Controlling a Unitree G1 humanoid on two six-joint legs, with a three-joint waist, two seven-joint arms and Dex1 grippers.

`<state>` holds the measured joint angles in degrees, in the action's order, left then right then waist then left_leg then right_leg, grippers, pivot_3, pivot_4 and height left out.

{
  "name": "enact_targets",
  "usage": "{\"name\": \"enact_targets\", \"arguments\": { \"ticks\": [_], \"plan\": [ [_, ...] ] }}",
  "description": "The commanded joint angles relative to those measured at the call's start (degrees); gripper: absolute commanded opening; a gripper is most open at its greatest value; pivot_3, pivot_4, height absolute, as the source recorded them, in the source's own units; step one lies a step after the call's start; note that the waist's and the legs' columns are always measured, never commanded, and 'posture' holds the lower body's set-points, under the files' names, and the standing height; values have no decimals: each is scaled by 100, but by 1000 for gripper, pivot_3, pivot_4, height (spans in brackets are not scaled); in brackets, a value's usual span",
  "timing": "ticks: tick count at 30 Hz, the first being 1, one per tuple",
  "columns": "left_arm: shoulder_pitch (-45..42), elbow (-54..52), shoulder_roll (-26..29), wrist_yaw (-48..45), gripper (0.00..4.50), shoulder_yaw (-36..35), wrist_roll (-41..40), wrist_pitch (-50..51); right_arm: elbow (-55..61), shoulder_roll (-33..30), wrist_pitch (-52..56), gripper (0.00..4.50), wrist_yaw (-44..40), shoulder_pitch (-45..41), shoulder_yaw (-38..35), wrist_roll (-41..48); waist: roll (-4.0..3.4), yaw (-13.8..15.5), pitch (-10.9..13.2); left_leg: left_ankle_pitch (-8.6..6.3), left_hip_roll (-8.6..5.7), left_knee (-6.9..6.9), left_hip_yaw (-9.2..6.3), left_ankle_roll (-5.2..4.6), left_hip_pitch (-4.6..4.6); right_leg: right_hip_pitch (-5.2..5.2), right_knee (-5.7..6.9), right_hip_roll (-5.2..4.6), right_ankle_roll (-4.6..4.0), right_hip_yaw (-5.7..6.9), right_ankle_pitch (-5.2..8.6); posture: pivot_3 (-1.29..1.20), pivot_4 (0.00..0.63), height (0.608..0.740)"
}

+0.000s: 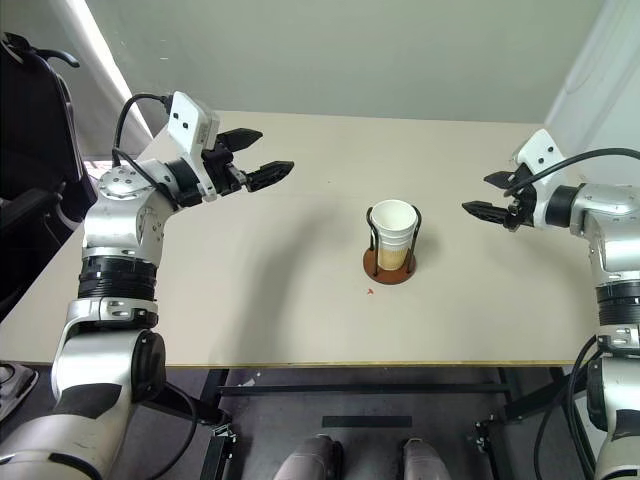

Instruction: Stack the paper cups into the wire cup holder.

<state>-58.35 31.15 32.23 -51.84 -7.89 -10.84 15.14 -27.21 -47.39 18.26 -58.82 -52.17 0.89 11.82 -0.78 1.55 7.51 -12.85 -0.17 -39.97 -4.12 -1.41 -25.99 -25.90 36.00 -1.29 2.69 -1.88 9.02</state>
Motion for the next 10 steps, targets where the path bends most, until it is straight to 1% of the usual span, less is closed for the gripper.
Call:
{"name": "enact_targets", "arguments": {
  "ticks": [1,10],
  "plan": [
    [45,-361,63,171,4459,-117,-152,73,-189,-20,-264,3397,175,-212,-233,-92,0,3,0,-1,0,0,-1,-2,0,0,0,0,-1,0,0,0,150,740],
    [238,-629,57,404,4459,-111,-300,161,-267,-52,-330,3397,283,-105,-345,-67,0,3,0,-11,0,2,-3,1,0,-1,-1,0,-7,1,-2,0,150,740]
  ]
}}
